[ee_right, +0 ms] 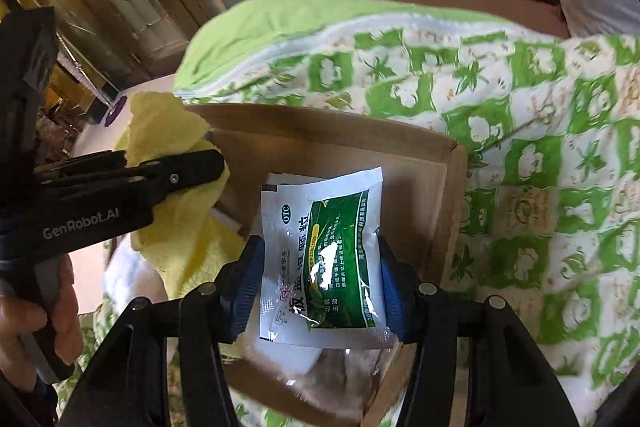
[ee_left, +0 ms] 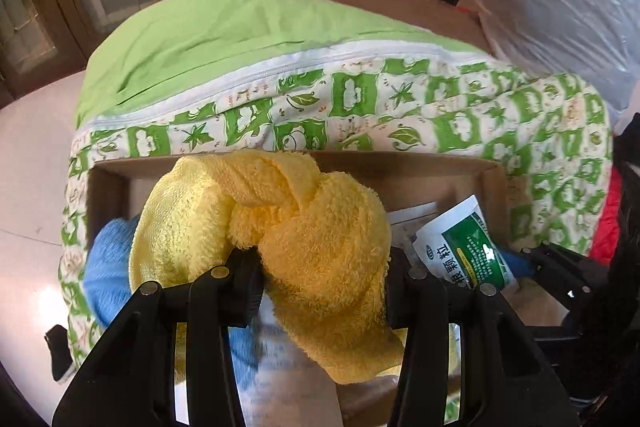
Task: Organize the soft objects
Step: 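Carry the yellow towel and green sachet into the tray, open both grippers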
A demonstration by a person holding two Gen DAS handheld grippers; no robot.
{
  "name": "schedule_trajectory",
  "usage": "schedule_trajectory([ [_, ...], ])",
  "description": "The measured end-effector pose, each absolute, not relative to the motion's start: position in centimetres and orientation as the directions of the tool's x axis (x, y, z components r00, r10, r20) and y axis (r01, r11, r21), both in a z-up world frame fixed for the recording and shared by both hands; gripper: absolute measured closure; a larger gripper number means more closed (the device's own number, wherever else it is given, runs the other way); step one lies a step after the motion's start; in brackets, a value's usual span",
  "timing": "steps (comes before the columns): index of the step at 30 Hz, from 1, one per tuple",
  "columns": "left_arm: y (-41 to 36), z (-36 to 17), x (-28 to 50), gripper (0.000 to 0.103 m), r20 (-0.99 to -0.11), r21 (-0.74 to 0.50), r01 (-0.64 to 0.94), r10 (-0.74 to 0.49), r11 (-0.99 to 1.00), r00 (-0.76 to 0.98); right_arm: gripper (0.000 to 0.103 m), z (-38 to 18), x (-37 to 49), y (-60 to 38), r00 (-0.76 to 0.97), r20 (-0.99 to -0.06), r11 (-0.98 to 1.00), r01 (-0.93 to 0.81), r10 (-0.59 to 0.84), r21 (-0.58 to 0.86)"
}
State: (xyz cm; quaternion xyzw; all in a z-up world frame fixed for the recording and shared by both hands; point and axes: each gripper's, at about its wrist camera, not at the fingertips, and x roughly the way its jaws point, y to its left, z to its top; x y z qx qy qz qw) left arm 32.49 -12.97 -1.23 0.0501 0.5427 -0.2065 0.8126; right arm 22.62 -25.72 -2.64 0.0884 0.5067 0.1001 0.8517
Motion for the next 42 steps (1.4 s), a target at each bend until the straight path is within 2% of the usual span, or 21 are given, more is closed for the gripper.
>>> schedule_trajectory([
  [5, -13.0, -3.0, 33.6, 0.058, -0.912, -0.096, 0.356, -0.226, 0.929, 0.343, 0.045, -2.9, 23.6, -25.6, 0.479, -0.842, 0.967, -0.079, 0.25, 0.242],
  [10, -12.4, -2.5, 33.3, 0.052, -0.9, -0.129, 0.362, -0.262, 0.923, 0.349, 0.041, -3.2, 23.4, -25.2, 0.506, -0.832, 0.973, -0.085, 0.228, 0.215],
  [12, -12.1, -1.9, 33.1, 0.04, -0.89, -0.143, 0.359, -0.279, 0.922, 0.361, 0.033, -3.1, 22.9, -25.2, 0.527, -0.821, 0.975, -0.088, 0.219, 0.204],
  [13, -11.8, -1.5, 32.9, 0.038, -0.886, -0.151, 0.357, -0.287, 0.922, 0.365, 0.026, -3.0, 22.7, -25.2, 0.538, -0.814, 0.975, -0.09, 0.221, 0.205],
  [14, -11.6, -1.1, 32.7, 0.037, -0.882, -0.162, 0.357, -0.297, 0.92, 0.366, 0.023, -2.7, 22.4, -25.2, 0.55, -0.805, 0.974, -0.092, 0.223, 0.208],
  [19, -9.0, 1.9, 29.3, 0.037, -0.843, -0.17, 0.357, -0.323, 0.918, 0.43, 0.023, -1.7, 19.7, -26.1, 0.592, -0.77, 0.968, -0.077, 0.238, 0.24],
  [20, -8.6, 2.4, 27.7, 0.033, -0.829, -0.19, 0.357, -0.344, 0.914, 0.44, 0.023, -1.7, 19.0, -26.3, 0.593, -0.766, 0.965, -0.076, 0.247, 0.251],
  [22, -6.9, 2.7, 24.4, 0.031, -0.812, -0.216, 0.352, -0.368, 0.911, 0.453, 0.023, -1.7, 16.9, -26.5, 0.593, -0.759, 0.958, -0.082, 0.267, 0.274],
  [31, 0.0, -4.3, 11.2, 0.031, -0.892, -0.22, 0.297, -0.315, 0.929, 0.325, 0.023, -2.8, 12.7, -24.0, 0.551, -0.799, 0.97, -0.119, 0.241, 0.211],
  [37, 1.7, -5.3, 9.6, 0.031, -0.879, -0.296, 0.23, -0.359, 0.927, 0.315, 0.023, -5.6, 10.4, -22.0, 0.464, -0.869, 0.985, -0.094, 0.172, 0.145],
  [39, 1.7, -5.1, 9.6, 0.031, -0.869, -0.314, 0.231, -0.377, 0.921, 0.321, 0.02, -6.1, 9.4, -21.4, 0.455, -0.878, 0.989, -0.089, 0.147, 0.12],
  [42, 1.4, -5.6, 9.8, 0.031, -0.883, -0.292, 0.231, -0.355, 0.928, 0.308, 0.019, -6.6, 8.5, -21.0, 0.444, -0.884, 0.989, -0.089, 0.146, 0.119],
])
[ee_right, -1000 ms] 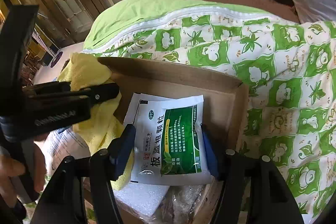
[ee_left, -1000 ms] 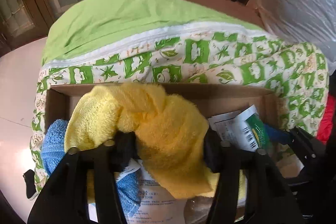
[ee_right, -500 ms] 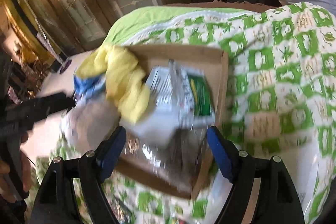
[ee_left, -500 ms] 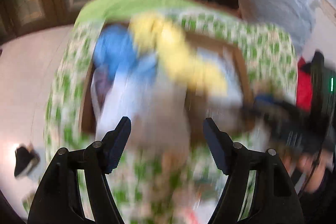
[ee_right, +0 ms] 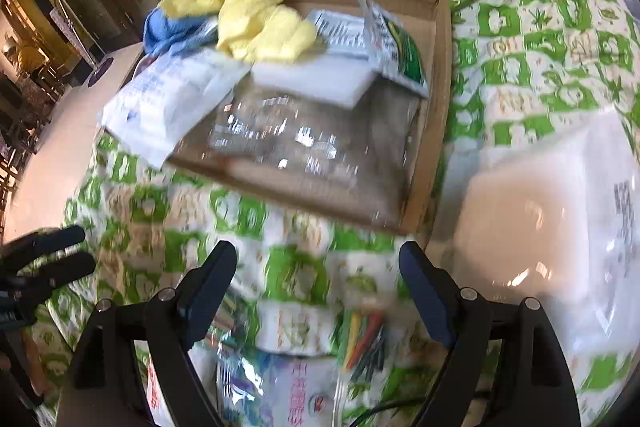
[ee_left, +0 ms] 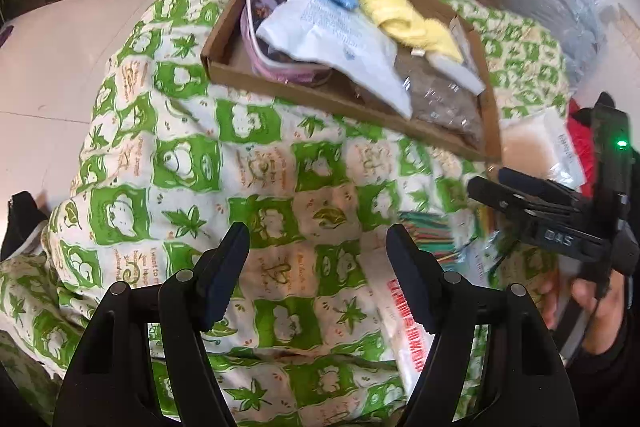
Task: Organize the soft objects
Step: 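Carry the yellow towel and green sachet into the tray, open both grippers, then reach the left gripper to the white packet with red text and grasp it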
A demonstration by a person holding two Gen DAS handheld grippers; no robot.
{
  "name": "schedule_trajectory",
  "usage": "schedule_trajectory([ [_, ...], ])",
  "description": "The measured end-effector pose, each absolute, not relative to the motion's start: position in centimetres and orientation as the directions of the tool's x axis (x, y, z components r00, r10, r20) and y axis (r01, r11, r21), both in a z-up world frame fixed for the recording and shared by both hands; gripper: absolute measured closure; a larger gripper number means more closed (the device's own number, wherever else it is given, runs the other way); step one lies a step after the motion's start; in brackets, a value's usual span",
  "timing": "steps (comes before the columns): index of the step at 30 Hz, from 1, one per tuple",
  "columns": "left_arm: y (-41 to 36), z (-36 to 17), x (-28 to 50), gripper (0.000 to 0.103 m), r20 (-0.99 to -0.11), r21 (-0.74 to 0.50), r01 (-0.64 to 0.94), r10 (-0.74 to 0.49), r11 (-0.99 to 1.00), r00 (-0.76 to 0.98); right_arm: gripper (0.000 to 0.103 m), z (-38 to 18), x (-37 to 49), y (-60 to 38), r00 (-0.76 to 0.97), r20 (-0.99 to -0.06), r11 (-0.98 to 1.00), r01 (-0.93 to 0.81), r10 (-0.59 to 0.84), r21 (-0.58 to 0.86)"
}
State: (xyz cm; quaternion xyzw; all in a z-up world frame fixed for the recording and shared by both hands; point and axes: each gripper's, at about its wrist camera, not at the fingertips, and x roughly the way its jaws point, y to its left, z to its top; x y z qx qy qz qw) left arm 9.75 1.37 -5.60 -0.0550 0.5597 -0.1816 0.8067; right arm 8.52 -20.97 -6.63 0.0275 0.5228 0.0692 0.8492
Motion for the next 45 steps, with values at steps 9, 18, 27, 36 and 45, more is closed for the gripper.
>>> schedule_trajectory([
  [9, 0.8, -5.8, 8.9, 0.031, -0.886, -0.299, 0.279, -0.374, 0.913, 0.275, 0.019, -7.0, 6.4, -20.3, 0.423, -0.891, 0.986, -0.081, 0.164, 0.144],
  [18, 0.6, -5.4, 8.3, 0.031, -0.868, -0.347, 0.303, -0.426, 0.888, 0.254, 0.015, -6.1, 3.4, -22.3, 0.414, -0.892, 0.983, -0.055, 0.184, 0.177],
  [27, -4.1, -6.9, 6.0, 0.031, -0.895, -0.359, 0.378, -0.429, 0.853, 0.12, 0.015, -7.1, 3.6, -22.0, 0.395, -0.89, 0.973, -0.072, 0.229, 0.218],
  [36, -7.7, -9.7, 3.9, 0.031, -0.955, -0.203, 0.384, -0.269, 0.901, 0.127, 0.015, -7.4, 3.9, -22.3, 0.4, -0.887, 0.973, -0.057, 0.228, 0.225],
  [45, -9.4, -10.6, 4.1, 0.028, -0.957, -0.153, 0.363, -0.229, 0.919, 0.176, 0.015, -7.7, 4.1, -21.7, 0.395, -0.893, 0.976, -0.068, 0.217, 0.207],
])
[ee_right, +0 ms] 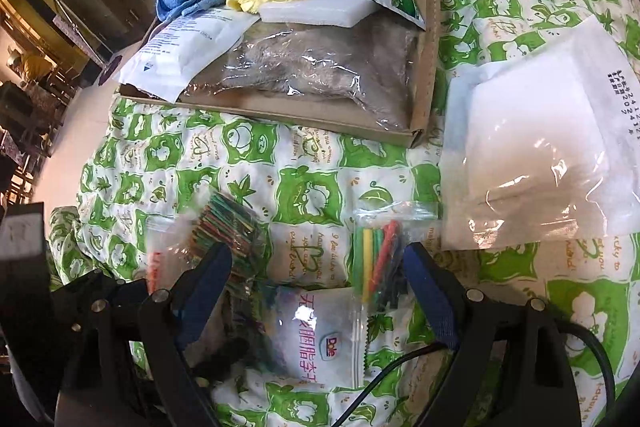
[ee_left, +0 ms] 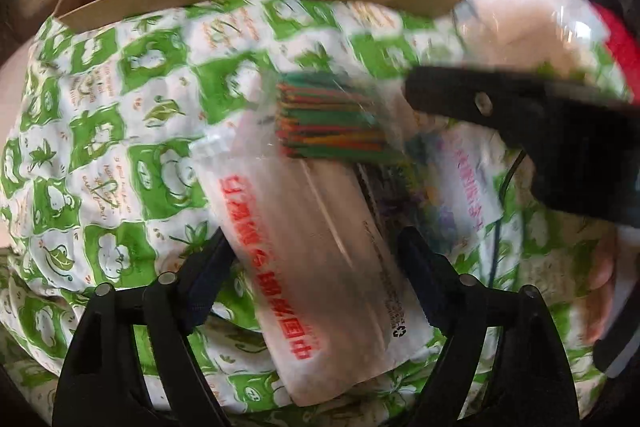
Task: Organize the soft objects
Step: 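Reach the left gripper to the white packet with red text and grasp it, then lift the red-text packet with the left gripper while the right gripper grasps the coloured-sticks bag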
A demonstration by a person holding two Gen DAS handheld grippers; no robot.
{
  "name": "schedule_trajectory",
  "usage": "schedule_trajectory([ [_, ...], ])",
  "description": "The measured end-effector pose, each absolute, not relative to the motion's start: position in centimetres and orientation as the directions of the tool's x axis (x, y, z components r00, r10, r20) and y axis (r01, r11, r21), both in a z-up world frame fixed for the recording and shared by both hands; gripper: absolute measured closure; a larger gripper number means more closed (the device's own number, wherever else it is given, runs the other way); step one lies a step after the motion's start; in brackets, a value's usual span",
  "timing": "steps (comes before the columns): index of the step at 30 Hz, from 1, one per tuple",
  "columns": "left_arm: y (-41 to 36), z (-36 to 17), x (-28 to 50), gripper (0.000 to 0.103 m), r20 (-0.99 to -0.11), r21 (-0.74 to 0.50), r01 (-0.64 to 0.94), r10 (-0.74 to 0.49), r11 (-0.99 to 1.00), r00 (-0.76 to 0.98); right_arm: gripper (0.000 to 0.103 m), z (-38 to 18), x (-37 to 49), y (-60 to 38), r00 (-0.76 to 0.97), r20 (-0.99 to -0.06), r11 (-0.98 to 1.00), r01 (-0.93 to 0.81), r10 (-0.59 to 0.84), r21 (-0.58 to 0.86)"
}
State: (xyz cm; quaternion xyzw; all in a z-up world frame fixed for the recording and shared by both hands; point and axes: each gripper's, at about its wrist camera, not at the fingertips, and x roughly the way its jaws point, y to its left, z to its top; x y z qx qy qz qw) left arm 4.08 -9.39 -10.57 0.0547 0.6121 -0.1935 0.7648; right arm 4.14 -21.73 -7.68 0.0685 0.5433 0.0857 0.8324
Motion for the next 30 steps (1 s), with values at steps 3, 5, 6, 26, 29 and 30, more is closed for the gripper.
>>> schedule_trajectory([
  [3, -7.1, -9.9, 5.5, 0.039, -0.953, -0.19, 0.316, -0.251, 0.93, 0.167, 0.015, -7.4, 4.1, -22.1, 0.401, -0.89, 0.975, -0.062, 0.219, 0.213],
  [5, -5.8, -9.5, 6.4, 0.039, -0.961, -0.172, 0.325, -0.231, 0.93, 0.153, 0.015, -7.3, 4.1, -22.0, 0.395, -0.892, 0.975, -0.07, 0.221, 0.211],
  [6, -5.4, -9.3, 6.9, 0.039, -0.966, -0.153, 0.335, -0.213, 0.93, 0.149, 0.015, -7.3, 4.2, -21.6, 0.388, -0.895, 0.976, -0.088, 0.219, 0.2],
  [26, -2.9, -10.4, 10.7, 0.038, -0.982, -0.084, 0.376, -0.142, 0.923, 0.129, 0.041, -10.4, 7.4, -11.3, 0.271, -0.95, 0.882, -0.47, 0.152, 0.007],
  [29, -2.5, -9.7, 10.7, 0.042, -0.98, -0.072, 0.377, -0.135, 0.924, 0.145, 0.057, -10.1, 7.4, -11.6, 0.285, -0.945, 0.891, -0.453, 0.158, 0.012],
  [30, -2.5, -9.6, 10.6, 0.043, -0.98, -0.069, 0.379, -0.134, 0.923, 0.148, 0.06, -9.8, 7.4, -12.0, 0.293, -0.942, 0.896, -0.443, 0.165, 0.02],
])
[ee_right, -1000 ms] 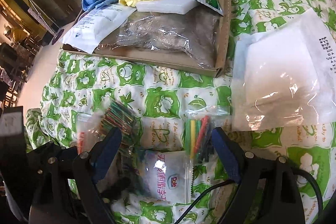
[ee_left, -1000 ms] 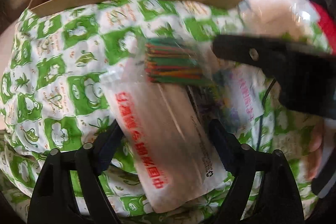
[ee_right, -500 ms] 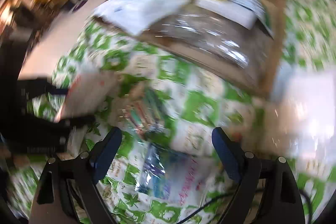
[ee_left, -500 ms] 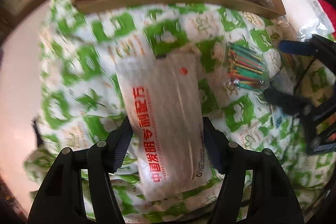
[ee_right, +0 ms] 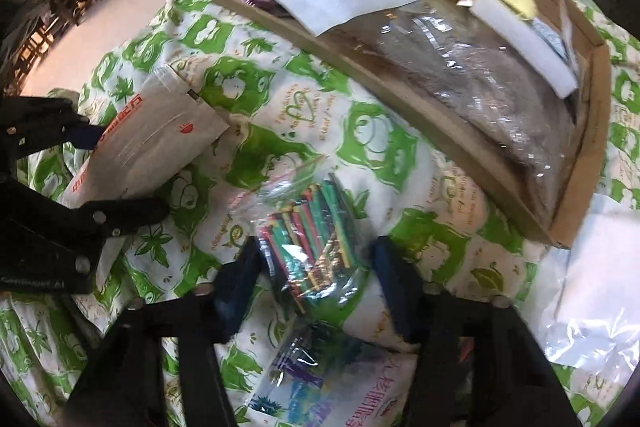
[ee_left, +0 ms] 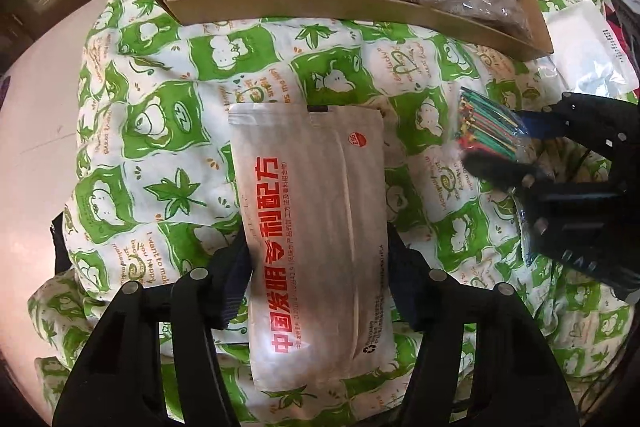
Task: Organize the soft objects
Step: 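Lift the red-text packet with the left gripper while the right gripper grasps the coloured-sticks bag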
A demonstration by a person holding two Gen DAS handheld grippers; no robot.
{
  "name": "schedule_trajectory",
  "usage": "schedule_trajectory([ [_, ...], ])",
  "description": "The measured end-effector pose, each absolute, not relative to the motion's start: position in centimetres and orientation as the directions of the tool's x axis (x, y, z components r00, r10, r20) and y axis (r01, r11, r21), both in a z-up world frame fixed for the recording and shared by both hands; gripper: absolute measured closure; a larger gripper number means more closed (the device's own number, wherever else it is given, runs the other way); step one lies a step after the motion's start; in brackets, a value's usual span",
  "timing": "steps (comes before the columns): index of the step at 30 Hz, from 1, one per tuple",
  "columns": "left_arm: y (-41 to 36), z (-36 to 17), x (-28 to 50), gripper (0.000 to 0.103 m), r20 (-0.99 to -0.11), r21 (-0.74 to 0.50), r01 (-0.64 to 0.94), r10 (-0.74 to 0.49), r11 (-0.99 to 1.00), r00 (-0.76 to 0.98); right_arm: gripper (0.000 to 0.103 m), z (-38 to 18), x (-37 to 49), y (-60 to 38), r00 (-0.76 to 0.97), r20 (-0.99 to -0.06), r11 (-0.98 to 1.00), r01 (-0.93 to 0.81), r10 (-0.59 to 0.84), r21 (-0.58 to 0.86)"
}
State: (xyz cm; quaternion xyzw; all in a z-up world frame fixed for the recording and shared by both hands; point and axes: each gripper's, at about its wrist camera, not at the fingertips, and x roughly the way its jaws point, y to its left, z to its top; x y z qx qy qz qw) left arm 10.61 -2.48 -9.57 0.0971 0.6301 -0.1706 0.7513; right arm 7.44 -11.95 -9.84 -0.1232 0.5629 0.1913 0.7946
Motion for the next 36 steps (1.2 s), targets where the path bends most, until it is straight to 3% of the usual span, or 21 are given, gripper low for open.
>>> schedule_trajectory([
  [2, -2.2, -9.4, 10.3, 0.043, -0.98, -0.061, 0.381, -0.129, 0.923, 0.155, 0.068, -9.7, 7.4, -12.4, 0.295, -0.938, 0.906, -0.422, 0.183, 0.044],
  [5, -2.7, -8.2, 9.9, 0.044, -0.974, -0.067, 0.377, -0.143, 0.924, 0.176, 0.071, -9.5, 7.5, -13.9, 0.3, -0.93, 0.92, -0.383, 0.212, 0.086],
  [15, -0.2, -5.4, 9.7, 0.044, -0.949, -0.172, 0.348, -0.25, 0.921, 0.191, 0.073, -9.1, 5.4, -16.5, 0.325, -0.912, 0.934, -0.331, 0.25, 0.139],
  [36, 0.7, -4.1, 10.3, 0.044, -0.933, -0.171, 0.339, -0.263, 0.925, 0.247, 0.075, -7.5, 4.6, -19.6, 0.39, -0.876, 0.948, -0.252, 0.284, 0.195],
])
